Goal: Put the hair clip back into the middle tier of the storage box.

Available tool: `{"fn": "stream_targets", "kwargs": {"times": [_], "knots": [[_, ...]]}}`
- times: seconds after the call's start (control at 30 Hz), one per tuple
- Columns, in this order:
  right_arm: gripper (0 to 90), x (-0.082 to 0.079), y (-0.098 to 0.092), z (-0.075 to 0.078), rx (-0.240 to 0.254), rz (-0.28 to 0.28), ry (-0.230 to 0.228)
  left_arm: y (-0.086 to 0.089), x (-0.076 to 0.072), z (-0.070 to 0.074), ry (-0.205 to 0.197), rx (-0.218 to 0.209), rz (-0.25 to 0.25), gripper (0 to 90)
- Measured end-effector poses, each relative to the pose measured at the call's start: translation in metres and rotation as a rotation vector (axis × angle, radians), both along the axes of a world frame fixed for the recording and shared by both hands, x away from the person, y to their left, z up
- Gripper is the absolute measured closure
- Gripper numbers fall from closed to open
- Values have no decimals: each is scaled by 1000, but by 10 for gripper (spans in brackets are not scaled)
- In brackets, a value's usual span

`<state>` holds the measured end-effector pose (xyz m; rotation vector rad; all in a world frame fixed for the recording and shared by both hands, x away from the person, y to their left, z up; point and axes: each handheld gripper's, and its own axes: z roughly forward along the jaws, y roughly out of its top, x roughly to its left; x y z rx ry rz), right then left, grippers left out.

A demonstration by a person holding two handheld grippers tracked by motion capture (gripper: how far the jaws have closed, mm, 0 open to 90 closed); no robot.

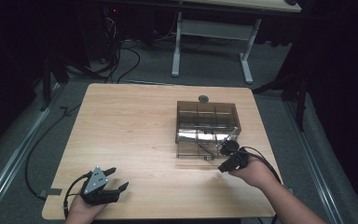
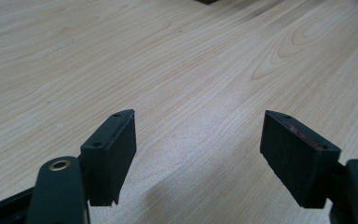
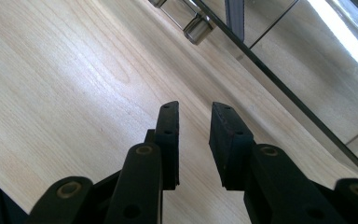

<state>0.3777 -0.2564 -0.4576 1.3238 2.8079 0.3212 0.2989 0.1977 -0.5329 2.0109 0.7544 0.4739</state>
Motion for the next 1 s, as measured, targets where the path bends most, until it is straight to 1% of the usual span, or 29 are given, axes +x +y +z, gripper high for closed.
{"fn": "stream_targets", "kwargs": {"times": [0.03,0.1,0.13,0.17,0.2,0.23,0.27,0.33,0.4,0.43,0.47,0.57,0.6,0.67,0.73,0.83,0.87,0.93,1.0], "knots": [[728,-1,-1,-1,12,-3,-2,0,0,0,0,0,0,273],[709,-3,-3,-2,17,-9,-22,0,0,0,2,1,-1,273],[677,-6,-4,-4,17,-10,-49,0,0,0,1,0,-1,272],[664,-8,-5,-5,30,-12,-66,1,0,0,-1,-2,0,272],[664,-10,-6,-6,51,-20,-84,1,-1,0,-4,-8,1,272],[661,-14,-9,-10,98,-42,-101,1,-1,0,-7,-11,3,271],[657,-18,-10,-14,117,-50,-121,1,-1,0,-6,-12,4,271],[652,-27,-11,-20,128,-58,-175,1,0,0,-1,-11,6,271],[645,-33,-13,-24,159,-58,-211,1,-1,0,-6,-9,9,271],[643,-37,-13,-26,173,-68,-231,1,-1,0,-8,-9,11,271],[640,-40,-15,-27,183,-65,-260,1,-1,0,-7,-8,11,271],[632,-46,-16,-30,213,-69,-309,2,0,0,-7,-15,19,270],[625,-49,-17,-31,222,-71,-334,2,-1,0,-7,-16,19,270],[612,-53,-18,-33,242,-66,-367,2,-1,0,-10,-17,21,269],[603,-58,-20,-36,275,-73,-400,2,-1,0,-14,-21,25,269],[599,-63,-22,-40,300,-78,-436,3,-1,0,-7,-23,30,268],[596,-65,-23,-42,310,-81,-459,3,0,0,-4,-26,32,267],[592,-68,-25,-46,329,-104,-483,3,1,0,5,-28,38,266],[585,-71,-28,-52,347,-124,-516,3,1,0,6,-29,42,267]]}}
